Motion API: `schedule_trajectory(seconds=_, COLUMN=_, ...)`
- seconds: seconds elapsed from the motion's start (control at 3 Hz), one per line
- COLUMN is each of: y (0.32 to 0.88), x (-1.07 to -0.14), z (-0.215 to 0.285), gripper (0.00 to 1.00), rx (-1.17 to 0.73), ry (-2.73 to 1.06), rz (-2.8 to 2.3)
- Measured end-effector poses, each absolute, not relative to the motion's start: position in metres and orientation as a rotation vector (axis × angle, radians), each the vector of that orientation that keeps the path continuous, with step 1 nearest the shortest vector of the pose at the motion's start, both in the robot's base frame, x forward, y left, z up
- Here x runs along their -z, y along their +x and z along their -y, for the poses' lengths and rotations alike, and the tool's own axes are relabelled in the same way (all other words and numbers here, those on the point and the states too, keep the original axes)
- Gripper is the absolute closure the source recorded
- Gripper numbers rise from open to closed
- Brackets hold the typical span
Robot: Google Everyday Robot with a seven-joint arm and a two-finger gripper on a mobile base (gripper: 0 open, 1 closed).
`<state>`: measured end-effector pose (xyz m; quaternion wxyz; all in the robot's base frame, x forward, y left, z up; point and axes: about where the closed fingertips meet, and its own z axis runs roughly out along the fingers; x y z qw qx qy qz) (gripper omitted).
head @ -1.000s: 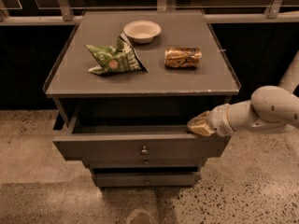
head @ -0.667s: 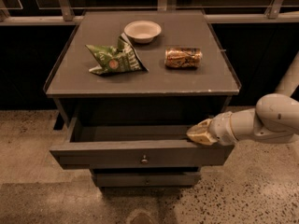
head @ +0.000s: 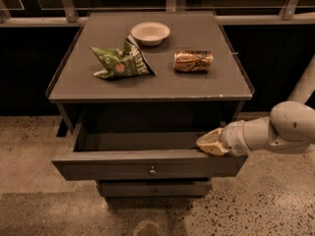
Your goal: Open top drawer
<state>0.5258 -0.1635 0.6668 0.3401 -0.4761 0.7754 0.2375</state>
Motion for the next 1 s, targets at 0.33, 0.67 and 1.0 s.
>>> schedule_trajectory(seconds=0.33, y=0.5257, x=-0.6701, z=0.1635, gripper=1.0, rx=-0.618, ry=-1.239, rz=-2.018)
schedule_trajectory(seconds=0.67, y=0.5161, x=-0.6673, z=0.1641, gripper=1.0, rx=-0.643, ry=-1.218, rz=-2.026)
schedule_trajectory(seconds=1.0, y=0.5161, x=-0.6706, z=0.1641, gripper=1.0, rx=-0.643, ry=-1.218, rz=-2.026)
